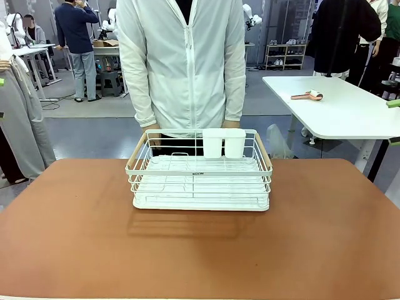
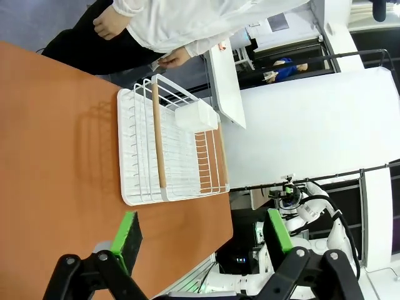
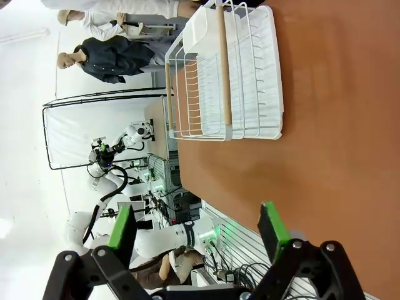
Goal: Clean the table.
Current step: Pick up the Lint Roller when the human hands it over.
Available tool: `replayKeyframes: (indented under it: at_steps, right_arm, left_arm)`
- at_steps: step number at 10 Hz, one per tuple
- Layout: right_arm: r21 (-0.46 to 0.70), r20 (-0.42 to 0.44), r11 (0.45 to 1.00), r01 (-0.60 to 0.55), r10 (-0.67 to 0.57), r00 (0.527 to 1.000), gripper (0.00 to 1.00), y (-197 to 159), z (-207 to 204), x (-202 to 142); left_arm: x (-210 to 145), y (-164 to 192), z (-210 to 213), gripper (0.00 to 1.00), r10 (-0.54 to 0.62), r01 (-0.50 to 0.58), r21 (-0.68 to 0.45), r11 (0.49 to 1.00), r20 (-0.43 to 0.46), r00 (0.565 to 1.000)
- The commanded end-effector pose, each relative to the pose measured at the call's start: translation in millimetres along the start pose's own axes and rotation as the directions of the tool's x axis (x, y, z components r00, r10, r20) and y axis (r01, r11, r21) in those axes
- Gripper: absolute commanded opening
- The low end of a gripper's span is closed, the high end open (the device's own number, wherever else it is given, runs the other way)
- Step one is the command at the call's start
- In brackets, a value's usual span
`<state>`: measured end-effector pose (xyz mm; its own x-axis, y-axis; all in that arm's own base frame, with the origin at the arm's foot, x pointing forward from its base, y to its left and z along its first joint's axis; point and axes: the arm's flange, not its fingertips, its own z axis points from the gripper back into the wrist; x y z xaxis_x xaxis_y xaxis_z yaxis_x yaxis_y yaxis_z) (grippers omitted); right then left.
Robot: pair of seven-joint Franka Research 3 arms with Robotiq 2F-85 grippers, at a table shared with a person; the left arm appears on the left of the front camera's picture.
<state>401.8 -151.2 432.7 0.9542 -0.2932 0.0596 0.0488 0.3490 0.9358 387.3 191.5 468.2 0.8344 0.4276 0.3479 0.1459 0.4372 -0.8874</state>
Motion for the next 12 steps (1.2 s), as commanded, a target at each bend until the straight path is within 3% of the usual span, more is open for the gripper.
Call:
replayKeyframes:
  at_steps: [1,12]
  right_arm:
    - [0.015,-0.002,1.000,-0.010,0.010,1.000,1.00,2.7,-1.8,-0.2]
    - [0.015,-0.002,1.000,-0.010,0.010,1.000,1.00,2.7,-1.8,-0.2]
  left_arm:
    - [-0.2,-0.1,0.6,1.00,-0.005,0.005,-0.021,1.000,-0.004,1.000]
    - [-0.2,-0.1,0.6,1.00,-0.005,0.005,-0.021,1.000,-0.004,1.000]
